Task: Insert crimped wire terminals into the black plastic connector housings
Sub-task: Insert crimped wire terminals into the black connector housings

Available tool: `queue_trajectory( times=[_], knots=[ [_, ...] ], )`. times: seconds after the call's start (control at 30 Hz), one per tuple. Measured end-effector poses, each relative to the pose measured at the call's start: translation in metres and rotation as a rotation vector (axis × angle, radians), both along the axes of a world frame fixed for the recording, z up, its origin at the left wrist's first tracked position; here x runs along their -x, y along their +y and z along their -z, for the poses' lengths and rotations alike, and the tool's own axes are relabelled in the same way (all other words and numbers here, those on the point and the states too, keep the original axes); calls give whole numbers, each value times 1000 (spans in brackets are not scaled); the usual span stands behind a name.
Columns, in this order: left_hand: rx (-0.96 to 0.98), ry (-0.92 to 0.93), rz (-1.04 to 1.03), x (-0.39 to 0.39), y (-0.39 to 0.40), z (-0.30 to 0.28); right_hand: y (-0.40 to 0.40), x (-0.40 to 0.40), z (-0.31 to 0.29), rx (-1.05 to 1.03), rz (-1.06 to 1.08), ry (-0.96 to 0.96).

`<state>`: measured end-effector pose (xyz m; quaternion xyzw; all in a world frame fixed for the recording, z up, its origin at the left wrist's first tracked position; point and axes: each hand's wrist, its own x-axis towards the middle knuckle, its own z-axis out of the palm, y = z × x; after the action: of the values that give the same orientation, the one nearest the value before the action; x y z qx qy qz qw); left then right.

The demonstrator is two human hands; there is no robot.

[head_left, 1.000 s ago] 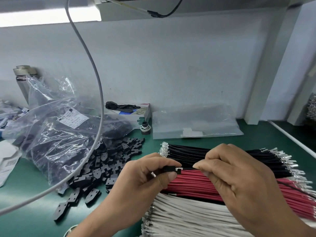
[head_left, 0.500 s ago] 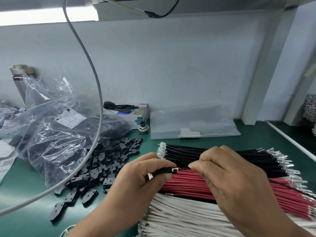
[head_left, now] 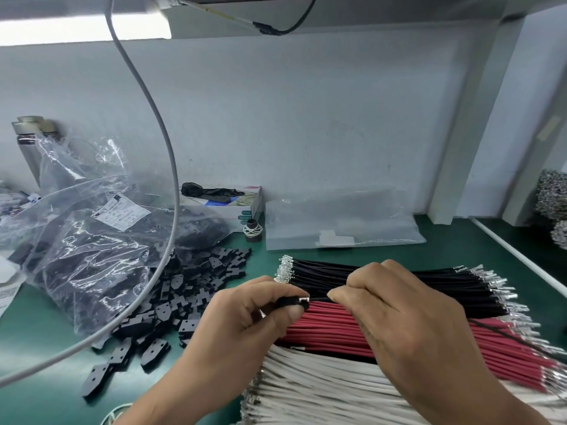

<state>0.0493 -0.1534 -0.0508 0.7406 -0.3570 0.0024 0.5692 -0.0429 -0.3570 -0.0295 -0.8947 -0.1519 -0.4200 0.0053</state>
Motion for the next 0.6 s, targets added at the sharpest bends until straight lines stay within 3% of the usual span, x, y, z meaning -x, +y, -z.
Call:
queue_trajectory(
  times=[0.17, 0.33, 0.6],
  knots=[
    [-19, 13, 37, 0, 2, -5, -1, -1, 3, -76, -12, 36],
    [-122, -138, -50, 0, 3, -7, 0, -1, 5, -15, 1, 33],
    [-77, -81, -6, 1, 2, -5, 3, -4, 11, -160, -54, 40]
  ],
)
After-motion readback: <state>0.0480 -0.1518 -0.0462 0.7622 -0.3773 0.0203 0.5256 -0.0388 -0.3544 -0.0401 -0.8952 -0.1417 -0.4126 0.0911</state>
